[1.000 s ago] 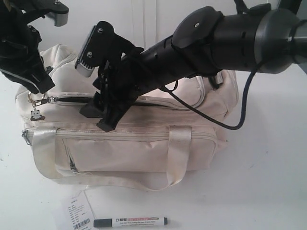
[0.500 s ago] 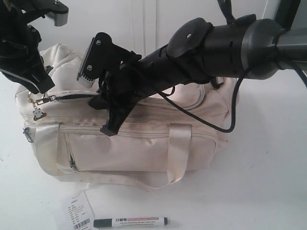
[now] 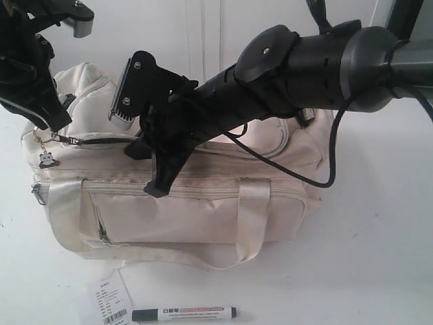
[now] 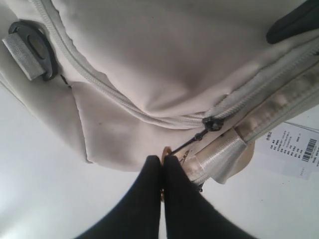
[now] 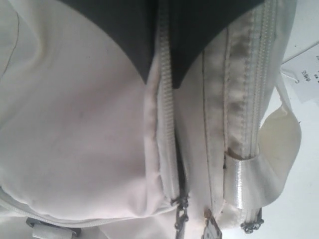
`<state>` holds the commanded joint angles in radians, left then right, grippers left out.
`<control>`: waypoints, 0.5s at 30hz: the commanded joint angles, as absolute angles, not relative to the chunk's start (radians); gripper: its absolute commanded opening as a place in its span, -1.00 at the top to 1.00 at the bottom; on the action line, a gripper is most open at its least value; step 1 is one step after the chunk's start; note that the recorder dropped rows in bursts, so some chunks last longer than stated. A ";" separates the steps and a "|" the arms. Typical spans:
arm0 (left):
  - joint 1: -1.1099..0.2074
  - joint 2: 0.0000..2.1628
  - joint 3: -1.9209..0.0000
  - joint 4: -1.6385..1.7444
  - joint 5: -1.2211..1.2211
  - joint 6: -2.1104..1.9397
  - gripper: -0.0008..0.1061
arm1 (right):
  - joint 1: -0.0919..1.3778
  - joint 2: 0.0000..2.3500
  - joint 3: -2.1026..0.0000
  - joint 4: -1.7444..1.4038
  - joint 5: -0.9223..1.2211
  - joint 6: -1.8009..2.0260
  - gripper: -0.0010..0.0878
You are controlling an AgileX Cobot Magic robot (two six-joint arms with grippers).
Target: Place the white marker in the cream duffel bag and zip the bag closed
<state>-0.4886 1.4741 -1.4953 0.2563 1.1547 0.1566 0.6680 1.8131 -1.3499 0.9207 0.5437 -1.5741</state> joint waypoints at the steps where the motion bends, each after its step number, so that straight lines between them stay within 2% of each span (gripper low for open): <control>1: -0.489 1.474 -1.495 0.263 1.157 0.157 0.99 | 0.668 1.813 -1.350 0.921 0.544 -1.574 0.98; 15: -0.428 1.474 -1.495 0.255 1.151 0.157 0.99 | 0.668 1.813 -1.350 0.898 0.550 -1.574 0.98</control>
